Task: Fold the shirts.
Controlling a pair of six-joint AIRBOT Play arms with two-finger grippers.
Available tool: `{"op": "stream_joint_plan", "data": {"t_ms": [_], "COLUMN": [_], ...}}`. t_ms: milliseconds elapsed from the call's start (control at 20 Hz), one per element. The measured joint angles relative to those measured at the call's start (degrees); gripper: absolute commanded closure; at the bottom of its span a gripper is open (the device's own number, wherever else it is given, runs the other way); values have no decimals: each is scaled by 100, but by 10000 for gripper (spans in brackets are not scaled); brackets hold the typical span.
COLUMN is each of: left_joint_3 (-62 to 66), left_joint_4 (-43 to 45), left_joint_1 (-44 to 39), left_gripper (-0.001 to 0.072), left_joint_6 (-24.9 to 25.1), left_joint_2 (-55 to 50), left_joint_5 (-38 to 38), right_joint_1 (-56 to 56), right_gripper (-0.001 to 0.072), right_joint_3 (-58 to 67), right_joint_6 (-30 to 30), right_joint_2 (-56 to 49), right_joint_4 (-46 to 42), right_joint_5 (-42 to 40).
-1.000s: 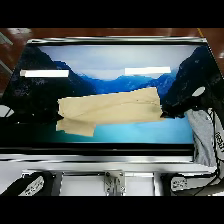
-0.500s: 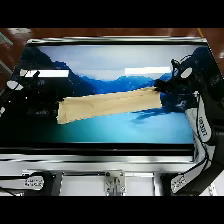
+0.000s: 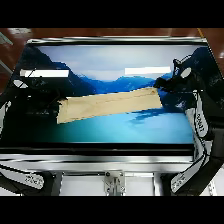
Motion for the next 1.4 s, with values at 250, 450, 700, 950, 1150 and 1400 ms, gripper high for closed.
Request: {"op": "stream_joint_plan", "data": {"t_ms": [250,450,700,950,1150,1400], "left_joint_3": [136,160,166,166,166,273], "left_joint_4": [-26,-92,-361,-992,-1259,-2424], "left_joint_1": [-72,-264,-470,-1274,-2673,-3980], "left_gripper": [138,140,602,670,670,670], "left_joint_6": [66,175,284,374,341,415], "left_joint_2": [55,120,210,212,20,-675], "left_joint_5": [-363,-442,-472,9,997,2197], "right_joint_1": [-254,-240,-195,-205,-203,-203], "right_gripper": [87,335,651,652,652,651], "right_joint_3": [13,35,4,15,17,15], "right_joint_6": [61,52,-251,-540,-258,468], "right_joint_2": [-337,-741,-750,256,1432,2739], "right_joint_4": [682,1543,1891,2201,2063,1572], "right_joint_5": [284,564,1139,1784,2522,3335]}}
